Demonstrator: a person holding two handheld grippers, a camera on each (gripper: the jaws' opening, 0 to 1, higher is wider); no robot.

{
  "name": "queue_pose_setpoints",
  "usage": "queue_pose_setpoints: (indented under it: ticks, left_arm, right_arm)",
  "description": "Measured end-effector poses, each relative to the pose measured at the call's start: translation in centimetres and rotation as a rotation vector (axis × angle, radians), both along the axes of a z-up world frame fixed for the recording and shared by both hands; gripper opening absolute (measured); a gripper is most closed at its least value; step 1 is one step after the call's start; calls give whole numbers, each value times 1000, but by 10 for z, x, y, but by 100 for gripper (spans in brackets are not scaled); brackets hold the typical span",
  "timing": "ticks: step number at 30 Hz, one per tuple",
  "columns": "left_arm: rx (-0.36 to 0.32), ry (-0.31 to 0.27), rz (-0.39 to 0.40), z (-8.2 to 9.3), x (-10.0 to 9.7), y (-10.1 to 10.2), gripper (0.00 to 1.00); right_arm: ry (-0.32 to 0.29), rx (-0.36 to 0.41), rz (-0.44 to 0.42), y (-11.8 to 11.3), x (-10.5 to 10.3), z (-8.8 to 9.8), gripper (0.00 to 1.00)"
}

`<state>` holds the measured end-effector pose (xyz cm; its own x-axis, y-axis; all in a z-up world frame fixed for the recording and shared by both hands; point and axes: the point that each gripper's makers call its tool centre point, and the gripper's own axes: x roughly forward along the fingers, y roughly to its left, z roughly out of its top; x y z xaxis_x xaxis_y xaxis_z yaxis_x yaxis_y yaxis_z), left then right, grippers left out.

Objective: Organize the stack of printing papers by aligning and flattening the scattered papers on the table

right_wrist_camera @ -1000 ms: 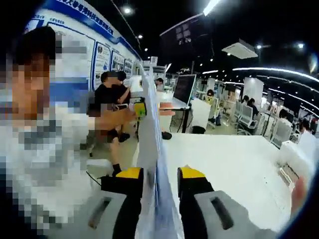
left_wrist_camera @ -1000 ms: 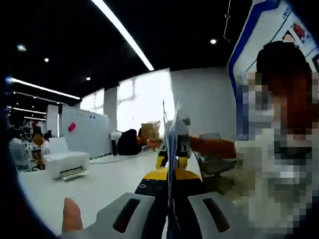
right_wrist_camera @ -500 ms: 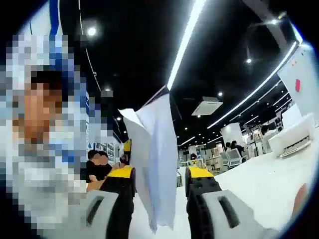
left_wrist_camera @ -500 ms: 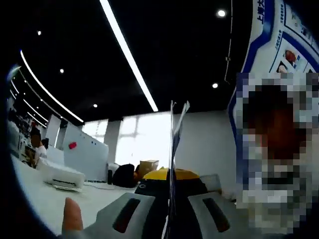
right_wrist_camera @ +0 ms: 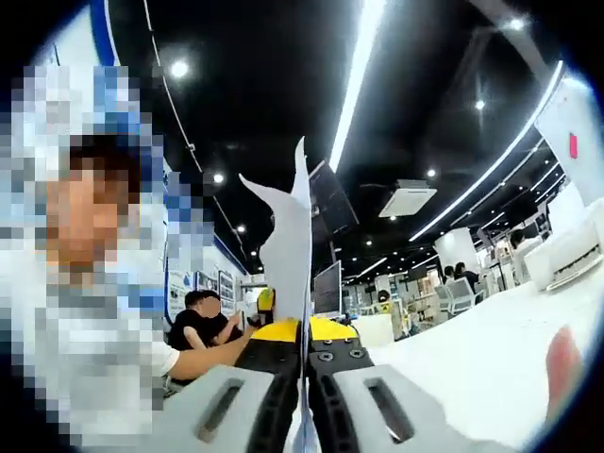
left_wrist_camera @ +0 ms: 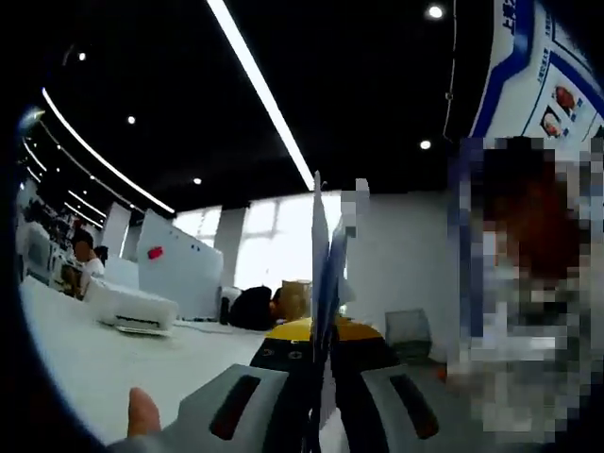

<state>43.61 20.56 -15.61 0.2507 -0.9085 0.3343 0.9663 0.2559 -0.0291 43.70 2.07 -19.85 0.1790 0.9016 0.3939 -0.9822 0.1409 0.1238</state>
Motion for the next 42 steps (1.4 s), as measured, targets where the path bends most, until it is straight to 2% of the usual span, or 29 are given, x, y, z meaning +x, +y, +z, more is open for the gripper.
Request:
queue_pose_setpoints:
  ticks: [3,6,8,13,14,15,16,18,20,22,23,25,26,29,30,31,32,33,34,35,37,39,40,41,42]
  left_arm:
    - [117,-19,35,-23,3,-13,6]
    - [191,-26,58,-39,8,-17,6]
    - [186,-13,59,-39,12,-15,6]
    - [183,-50,80,-39,15,-12,9]
    - [202,-22,88,-49,18,-12,15]
    - [221,6,96,-58,21,-12,18]
    - [234,35,78,-67,21,-16,17]
    - [251,16,94,-74,22,-20,16]
    - [257,0,96,-76,20,-21,14]
    - [248,10,95,-75,22,-17,12]
    - [244,19,92,-73,23,-16,7]
    - [238,14,90,-68,21,-16,6]
    - [240,-10,94,-64,19,-17,6]
    - [227,-22,97,-55,19,-14,7]
    - [222,-24,96,-56,18,-14,8]
    - [213,-17,105,-58,19,-13,13]
    - [213,-11,107,-60,19,-13,18]
    - [245,24,122,-72,22,-12,21]
    - [256,44,126,-78,23,-12,20]
    - [253,37,117,-79,22,-14,18]
    - [239,26,111,-77,20,-13,14]
    - [239,18,107,-73,20,-14,8]
    - [239,4,99,-70,17,-15,6]
    - [234,-4,98,-67,15,-17,6]
    - [227,-15,102,-64,15,-17,6]
  right_arm:
    - [-23,-56,-33,-4,6,-9,0]
    - [-29,-106,-48,-9,10,-13,0]
    - [-32,-118,-56,-11,12,-14,0]
    - [-63,-120,-67,-11,8,-13,0]
    - [-72,-159,-83,-9,9,-22,7]
    - [-81,-198,-100,-6,10,-31,18]
    - [-58,-234,-83,-2,9,-41,19]
    - [-79,-306,-84,5,9,-55,16]
    - [-85,-319,-81,10,8,-59,13]
    - [-85,-307,-76,8,9,-55,3]
    - [-67,-298,-48,9,6,-53,0]
    - [-90,-292,-66,8,8,-48,0]
    - [-109,-293,-73,8,8,-46,0]
    - [-71,-267,-47,8,4,-39,0]
    - [-75,-269,-47,8,5,-39,0]
    - [-89,-280,-59,7,6,-45,2]
    - [-82,-292,-75,6,9,-50,12]
    - [-48,-360,-95,4,15,-68,17]
    - [-43,-382,-91,5,15,-74,16]
    - [-49,-367,-87,6,14,-73,13]
    - [-40,-361,-87,6,15,-70,13]
    - [-45,-339,-89,3,16,-60,6]
    - [-47,-322,-72,3,14,-53,1]
    - [-45,-307,-47,4,9,-48,0]
    - [-42,-311,-56,3,11,-47,0]
